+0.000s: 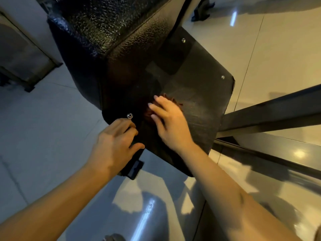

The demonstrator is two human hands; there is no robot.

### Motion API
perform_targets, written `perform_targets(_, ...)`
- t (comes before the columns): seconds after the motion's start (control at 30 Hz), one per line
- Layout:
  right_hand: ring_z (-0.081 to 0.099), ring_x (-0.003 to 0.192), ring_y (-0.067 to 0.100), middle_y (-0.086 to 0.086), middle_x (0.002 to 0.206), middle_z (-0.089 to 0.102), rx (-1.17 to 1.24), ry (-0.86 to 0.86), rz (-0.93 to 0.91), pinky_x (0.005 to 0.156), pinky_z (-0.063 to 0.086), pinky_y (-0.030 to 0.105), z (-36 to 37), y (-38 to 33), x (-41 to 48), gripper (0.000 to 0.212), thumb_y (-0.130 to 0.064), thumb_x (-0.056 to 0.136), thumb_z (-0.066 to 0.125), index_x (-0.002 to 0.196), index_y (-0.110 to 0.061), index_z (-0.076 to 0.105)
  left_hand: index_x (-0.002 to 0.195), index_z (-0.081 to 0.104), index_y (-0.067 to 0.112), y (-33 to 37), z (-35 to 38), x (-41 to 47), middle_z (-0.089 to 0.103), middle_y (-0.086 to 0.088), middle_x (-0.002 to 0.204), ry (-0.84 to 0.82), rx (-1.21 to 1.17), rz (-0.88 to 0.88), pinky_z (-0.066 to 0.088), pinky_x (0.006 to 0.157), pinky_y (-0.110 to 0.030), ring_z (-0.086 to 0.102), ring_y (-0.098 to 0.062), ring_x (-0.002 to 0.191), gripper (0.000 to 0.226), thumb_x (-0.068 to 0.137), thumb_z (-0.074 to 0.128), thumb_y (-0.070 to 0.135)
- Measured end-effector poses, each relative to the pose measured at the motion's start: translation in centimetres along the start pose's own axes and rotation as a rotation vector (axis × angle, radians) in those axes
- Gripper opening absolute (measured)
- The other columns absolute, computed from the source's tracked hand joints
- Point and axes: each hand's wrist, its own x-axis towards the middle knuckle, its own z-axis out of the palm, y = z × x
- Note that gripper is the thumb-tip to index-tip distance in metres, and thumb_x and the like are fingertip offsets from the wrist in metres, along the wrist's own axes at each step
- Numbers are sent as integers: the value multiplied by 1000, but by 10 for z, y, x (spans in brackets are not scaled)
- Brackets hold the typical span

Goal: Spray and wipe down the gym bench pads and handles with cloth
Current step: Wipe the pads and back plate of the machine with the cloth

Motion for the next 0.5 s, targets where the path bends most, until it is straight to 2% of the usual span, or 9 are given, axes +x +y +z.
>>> perform_targets(0.03,47,140,28,10,148,55,-23,35,17,121,30,43,-3,20,6,36,-23,101,57,135,-15,65,93,76,3,1,0,1,70,-10,104,4,2,4,58,82,-38,65,-27,103,37,75,84,34)
perform_targets(0.17,35,148,28,7,159,43,-3,207,715,124,24,47,-24,75,24,43,-26,105,47,147,-18,54,98,76,5,1,-3,-3,69,-8,109,-17,1,1,56,89,-37,61,-25,111,37,81,76,38)
perform_targets(0.2,32,150,28,8,161,39,2,191,757,126,22,45,-19,62,26,45,-27,106,46,150,-17,51,98,76,5,1,-3,-4,69,-9,110,-17,5,5,56,90,-38,60,-25,112,38,82,74,39)
perform_targets(0.23,31,151,27,8,161,38,3,166,693,126,20,44,-14,44,26,46,-28,106,48,150,-17,50,98,76,5,1,-2,-4,69,-9,110,-17,12,15,56,90,-38,58,-25,113,38,82,71,39)
perform_targets(0.33,38,147,29,13,155,47,-6,97,154,124,25,43,8,4,16,43,-25,103,57,143,-12,57,98,76,5,1,-3,-1,69,-10,108,-21,35,32,57,87,-39,61,-26,110,38,81,74,39)
perform_targets(0.37,42,145,29,14,152,50,-45,76,31,123,28,45,9,7,15,42,-25,102,58,141,-12,59,99,76,5,1,-3,0,69,-11,107,-20,34,28,57,86,-39,62,-27,108,38,80,76,37)
perform_targets(0.4,45,143,29,13,151,51,-73,95,12,121,30,47,6,20,18,41,-28,101,58,140,-14,61,99,75,4,1,-3,1,69,-11,107,-18,32,25,58,85,-39,63,-28,107,38,79,77,37)
perform_targets(0.43,45,142,28,11,151,51,-93,130,128,121,30,48,0,37,18,42,-32,102,57,141,-17,60,99,75,4,2,-3,1,69,-11,107,-18,25,24,57,84,-39,63,-28,107,38,80,76,37)
perform_targets(0.5,42,143,28,8,153,49,-72,220,579,121,29,49,-16,67,12,44,-36,103,51,144,-22,57,98,75,3,3,-3,-2,69,-11,107,-14,6,24,58,84,-39,64,-29,107,37,81,75,36)
